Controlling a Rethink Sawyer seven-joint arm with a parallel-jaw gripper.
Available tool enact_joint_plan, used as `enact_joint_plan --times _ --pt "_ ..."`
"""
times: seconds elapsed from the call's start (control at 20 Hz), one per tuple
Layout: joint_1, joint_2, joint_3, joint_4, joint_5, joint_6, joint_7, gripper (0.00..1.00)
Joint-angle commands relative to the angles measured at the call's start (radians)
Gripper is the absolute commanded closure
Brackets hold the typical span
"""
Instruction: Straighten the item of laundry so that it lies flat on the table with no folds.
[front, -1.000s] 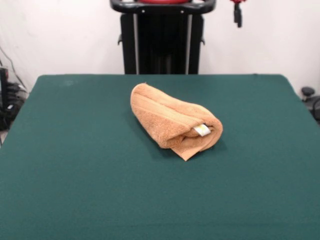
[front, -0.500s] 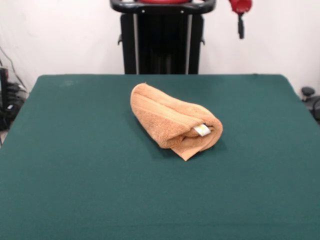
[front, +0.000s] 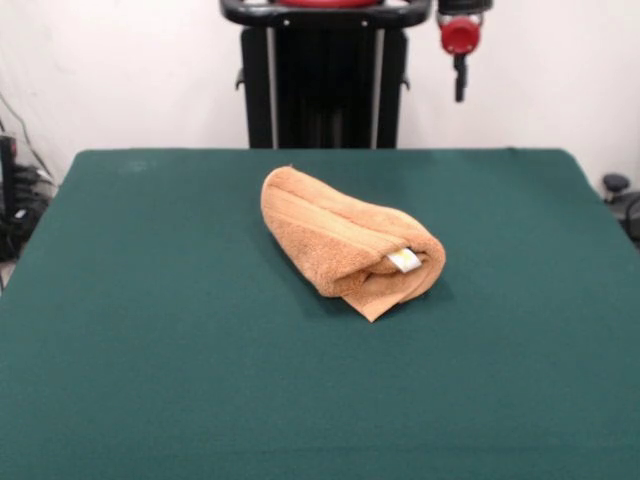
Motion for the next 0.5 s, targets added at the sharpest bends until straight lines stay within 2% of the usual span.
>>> enact_joint_plan --times 0.05,0.2,0.5 --pt "-0.081 0.043 0.085 -0.096 0.014 0.020 -0.043 0.00" --pt "-0.085 0.020 0.070 -0.109 -0.015 -0.010 -0.027 0.00" --pt "-0.182 0.040 0.157 -0.094 -0.003 0.019 -0.104 0.00"
